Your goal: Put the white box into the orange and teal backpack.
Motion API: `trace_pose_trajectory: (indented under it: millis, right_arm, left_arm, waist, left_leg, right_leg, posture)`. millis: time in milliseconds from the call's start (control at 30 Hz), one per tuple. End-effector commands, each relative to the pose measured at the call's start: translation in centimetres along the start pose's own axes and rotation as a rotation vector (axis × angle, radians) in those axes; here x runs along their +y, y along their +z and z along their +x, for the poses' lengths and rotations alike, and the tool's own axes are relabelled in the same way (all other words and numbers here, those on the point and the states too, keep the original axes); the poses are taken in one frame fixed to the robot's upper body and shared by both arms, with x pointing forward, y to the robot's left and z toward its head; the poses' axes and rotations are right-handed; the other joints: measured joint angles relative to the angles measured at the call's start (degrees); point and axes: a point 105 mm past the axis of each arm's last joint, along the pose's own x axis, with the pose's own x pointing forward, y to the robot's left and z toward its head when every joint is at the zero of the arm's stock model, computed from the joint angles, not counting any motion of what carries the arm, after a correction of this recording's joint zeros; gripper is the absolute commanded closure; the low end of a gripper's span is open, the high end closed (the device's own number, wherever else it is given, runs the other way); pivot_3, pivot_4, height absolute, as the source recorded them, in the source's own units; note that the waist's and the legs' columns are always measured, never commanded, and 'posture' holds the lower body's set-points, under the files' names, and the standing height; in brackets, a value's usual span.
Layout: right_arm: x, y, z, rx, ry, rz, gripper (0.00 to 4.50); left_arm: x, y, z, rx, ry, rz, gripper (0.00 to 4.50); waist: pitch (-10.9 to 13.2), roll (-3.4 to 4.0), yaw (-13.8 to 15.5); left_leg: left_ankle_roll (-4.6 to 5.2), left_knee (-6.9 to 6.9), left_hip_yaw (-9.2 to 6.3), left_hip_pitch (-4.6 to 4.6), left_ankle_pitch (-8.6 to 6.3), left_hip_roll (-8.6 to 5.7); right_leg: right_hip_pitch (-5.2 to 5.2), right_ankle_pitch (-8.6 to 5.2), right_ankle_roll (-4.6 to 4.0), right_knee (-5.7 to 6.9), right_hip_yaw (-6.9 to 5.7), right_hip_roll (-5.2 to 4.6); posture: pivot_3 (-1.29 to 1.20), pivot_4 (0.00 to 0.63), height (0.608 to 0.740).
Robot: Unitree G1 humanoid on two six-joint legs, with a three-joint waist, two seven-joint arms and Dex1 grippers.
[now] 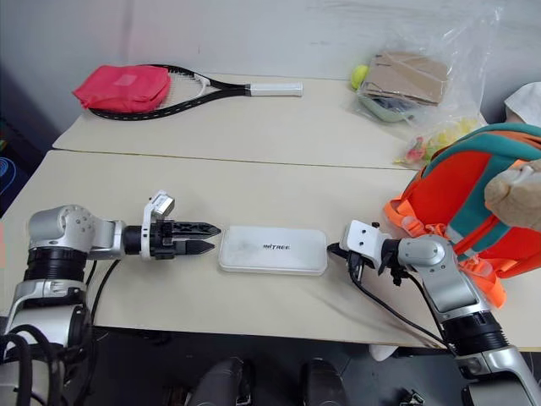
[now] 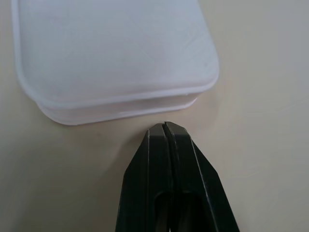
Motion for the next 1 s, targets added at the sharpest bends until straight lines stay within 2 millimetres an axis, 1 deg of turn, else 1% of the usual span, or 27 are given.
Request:
trace_pose_trajectory:
  millis: [33, 200, 333, 433, 500, 533, 633, 700, 733, 800, 833, 900, 967, 1000]
  right_arm:
    - [0.4, 0.9, 0.5, -0.029, 0.017, -0.021, 4.50]
    - [0.5, 1.2, 1.0, -0.045, 0.021, -0.022, 4.50]
    - [0.3, 1.5, 1.3, -0.059, 0.018, -0.026, 4.50]
    - [0.3, 1.6, 1.3, -0.069, 0.012, -0.024, 4.50]
    - [0.3, 1.6, 1.3, -0.070, 0.008, -0.022, 4.50]
    - [0.3, 1.5, 1.2, -0.070, 0.006, -0.020, 4.50]
    - [0.4, 1.1, 0.7, -0.068, -0.014, -0.002, 4.50]
    - [0.6, 1.1, 0.1, -0.088, -0.030, 0.031, 4.50]
    - [0.6, 1.1, -0.2, -0.097, -0.037, 0.043, 4.50]
    - [0.7, 1.7, -1.3, -0.174, -0.095, 0.148, 4.50]
    - [0.8, 2.1, -2.3, -0.227, -0.135, 0.208, 4.50]
    - [1.4, 2.5, -4.4, -0.304, -0.205, 0.292, 4.14]
    - [2.0, 2.3, -6.4, -0.330, -0.292, 0.351, 3.56]
    - [2.4, 1.8, -7.5, -0.322, -0.343, 0.380, 3.27]
  left_arm:
    - [-0.3, -0.4, 1.8, 0.044, -0.027, -0.026, 0.02]
    - [-1.7, -1.3, 3.6, 0.134, -0.110, -0.021, 0.02]
    - [-2.8, -0.6, 4.4, 0.116, -0.168, -0.024, 0.02]
    - [-3.5, -0.9, 4.9, 0.132, -0.190, 0.012, 0.60]
    - [-3.8, -1.2, 5.0, 0.146, -0.210, 0.022, 1.20]
    - [-3.9, -1.4, 4.9, 0.154, -0.218, 0.024, 1.57]
    - [-4.1, -1.8, 4.5, 0.173, -0.223, 0.038, 2.49]
    - [-4.3, -1.6, 4.1, 0.163, -0.232, 0.039, 3.08]
    - [-4.3, -1.5, 3.9, 0.160, -0.237, 0.039, 3.26]
    - [-4.7, -1.4, 3.2, 0.144, -0.254, 0.053, 3.28]
    - [-5.0, -1.4, 2.7, 0.137, -0.270, 0.072, 3.28]
    - [-6.0, -1.4, 1.7, 0.106, -0.320, 0.118, 3.28]
    - [-6.7, -1.3, 0.8, 0.072, -0.341, 0.168, 3.28]
    - [-7.0, -1.4, 0.4, 0.041, -0.350, 0.221, 3.28]
  waist:
    - [0.00, 0.00, 0.08]
    - [0.00, 0.00, -0.01]
    - [0.00, -0.01, -0.08]
    - [0.01, -0.01, -0.43]
    - [0.01, -0.01, -0.68]
    - [0.01, -0.01, -0.79]
    - [0.01, -0.01, -1.09]
    - [0.01, -0.01, -1.09]
    - [0.01, -0.01, -1.08]
    - [0.01, -0.01, -0.97]
    - [0.01, -0.01, -1.01]
    - [0.02, 0.00, -1.00]
    - [0.02, 0.00, -0.98]
    - [0.02, 0.00, -0.96]
  left_leg:
    - [0.00, 0.03, 0.00, 0.00, 0.00, 0.00]
    - [-0.01, 0.12, 0.00, -0.01, 0.00, 0.01]
    - [-0.02, 0.14, 0.00, -0.02, -0.01, 0.02]
    - [-0.05, 0.13, 0.00, -0.04, 0.00, 0.05]
    - [-0.06, 0.12, 0.01, -0.09, 0.00, 0.06]
    - [-0.07, 0.12, 0.00, -0.10, 0.00, 0.06]
    - [-0.07, 0.12, 0.00, -0.11, 0.00, 0.05]
    - [-0.07, 0.10, 0.00, -0.12, 0.00, 0.05]
    - [-0.07, 0.09, -0.01, -0.13, 0.00, 0.06]
    - [-0.06, 0.10, -0.01, -0.16, 0.00, 0.05]
    - [-0.07, 0.10, -0.04, -0.20, 0.00, 0.05]
    - [-0.06, 0.07, -0.07, -0.27, 0.00, 0.06]
    - [-0.07, 0.01, -0.13, -0.31, 0.00, 0.07]
    - [-0.06, 0.02, -0.14, -0.34, 0.00, 0.07]
  right_leg:
    - [0.00, 0.00, 0.00, -0.01, 0.00, 0.00]
    - [0.00, 0.00, 0.00, -0.02, 0.00, 0.01]
    - [0.00, 0.00, 0.00, -0.02, 0.00, 0.04]
    - [-0.05, 0.00, 0.00, -0.01, 0.01, 0.07]
    - [-0.10, 0.00, 0.00, -0.01, 0.02, 0.08]
    - [-0.11, 0.00, 0.00, -0.01, 0.02, 0.08]
    - [-0.11, 0.00, 0.00, -0.02, 0.02, 0.07]
    - [-0.12, 0.00, 0.00, -0.03, 0.03, 0.07]
    - [-0.12, 0.00, 0.00, -0.03, 0.02, 0.07]
    - [-0.13, 0.00, 0.00, -0.06, 0.02, 0.07]
    - [-0.14, 0.00, 0.00, -0.06, 0.01, 0.06]
    - [-0.18, 0.00, 0.00, -0.04, 0.00, 0.06]
    - [-0.18, 0.00, 0.00, -0.02, -0.05, 0.06]
    - [-0.18, 0.00, 0.00, -0.04, -0.06, 0.06]
  posture:
    - [0.00, 0.150, 0.740]
    - [0.00, 0.150, 0.740]
    - [0.00, 0.150, 0.740]
    - [0.00, 0.150, 0.740]
    - [0.00, 0.150, 0.740]
    - [0.00, 0.150, 0.740]
    - [0.00, 0.150, 0.740]
    - [0.00, 0.150, 0.740]
    - [0.00, 0.150, 0.740]
    - [0.00, 0.150, 0.740]
    - [0.00, 0.150, 0.740]
    - [0.00, 0.150, 0.740]
    - [0.00, 0.150, 0.740]
    - [0.00, 0.150, 0.740]
